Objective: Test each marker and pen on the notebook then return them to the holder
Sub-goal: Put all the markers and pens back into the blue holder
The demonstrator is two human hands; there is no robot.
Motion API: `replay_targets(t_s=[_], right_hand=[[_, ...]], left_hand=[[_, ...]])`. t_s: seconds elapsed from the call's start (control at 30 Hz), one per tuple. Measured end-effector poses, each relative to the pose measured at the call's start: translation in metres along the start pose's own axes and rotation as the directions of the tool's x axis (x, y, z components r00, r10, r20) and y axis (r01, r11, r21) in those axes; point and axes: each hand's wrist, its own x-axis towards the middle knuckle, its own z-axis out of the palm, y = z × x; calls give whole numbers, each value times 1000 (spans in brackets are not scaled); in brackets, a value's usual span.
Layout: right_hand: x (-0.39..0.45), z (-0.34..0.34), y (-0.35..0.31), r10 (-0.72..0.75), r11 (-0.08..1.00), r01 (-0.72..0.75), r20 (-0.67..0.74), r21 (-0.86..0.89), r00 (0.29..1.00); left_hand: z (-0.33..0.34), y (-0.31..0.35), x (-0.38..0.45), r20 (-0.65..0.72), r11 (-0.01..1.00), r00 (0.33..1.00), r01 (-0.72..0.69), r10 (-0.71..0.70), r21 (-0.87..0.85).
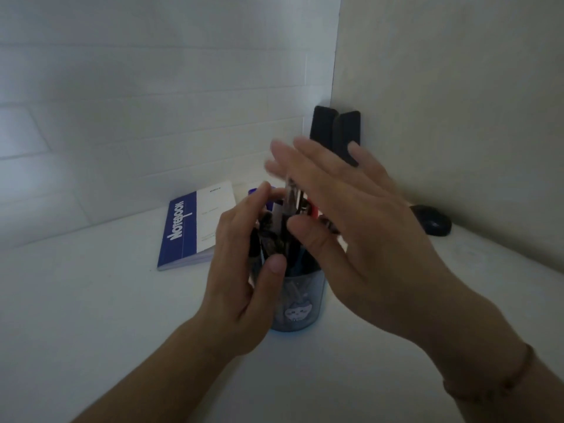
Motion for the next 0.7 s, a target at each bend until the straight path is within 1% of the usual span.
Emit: replay_targets(t_s=[0.03,0.07,0.1,0.13,0.17,0.23,0.27,0.3,0.33,0.4,0.5,0.53,0.57,0.6,0.63,0.67,0.7], right_hand=[[-1,4,3,5,993,0,41,-120,999],[-1,7,5,9,982,8,86,-191,996],[-2,9,7,12,979,13,121,-206,993],[-3,9,8,13,985,11,139,-170,990],[-5,8,9,15,996,-2,131,-94,991],[-8,5,10,37,992,-40,25,119,999],[-11,5,11,66,972,-56,-37,229,997],[-14,7,13,88,951,-61,-77,304,993],[-16,10,14,91,945,-58,-90,323,992],[-20,18,14,59,969,-42,-63,245,996],[-22,18,12,10,997,-7,-39,77,999],[-22,16,11,9,997,-7,-21,79,1000],[-23,15,11,29,991,-31,15,127,999],[-26,13,13,83,973,-96,68,212,994],[-28,14,15,164,934,-197,134,297,977],[-31,16,18,241,890,-298,200,344,950],[-35,20,22,297,857,-375,256,354,920]], left_hand=[[0,0,0,-13,1000,1000,0,0,3],[0,0,-1,-19,1000,1000,0,0,5],[0,-1,-1,-19,1000,1000,3,-3,-2],[0,-1,-1,-16,1000,1000,4,-4,-20],[-1,-1,-2,-10,999,1000,0,0,-34],[-2,-1,-1,-2,999,1000,-6,6,-32],[-3,0,0,5,1000,1000,-4,4,-18],[-3,0,2,12,1000,1000,-7,7,11],[-4,0,2,18,998,1000,-22,21,57],[-5,-1,2,18,989,998,-60,58,134],[-4,0,5,-36,990,998,-50,55,129],[-4,0,6,-60,991,997,-44,51,123],[-4,0,6,-78,993,996,-40,49,114],[-4,0,7,-89,994,995,-39,48,99],[-5,0,7,-94,996,995,-37,45,80],[-5,-1,6,-91,998,995,-33,38,56],[-7,-3,6,-82,999,996,-24,27,37]])
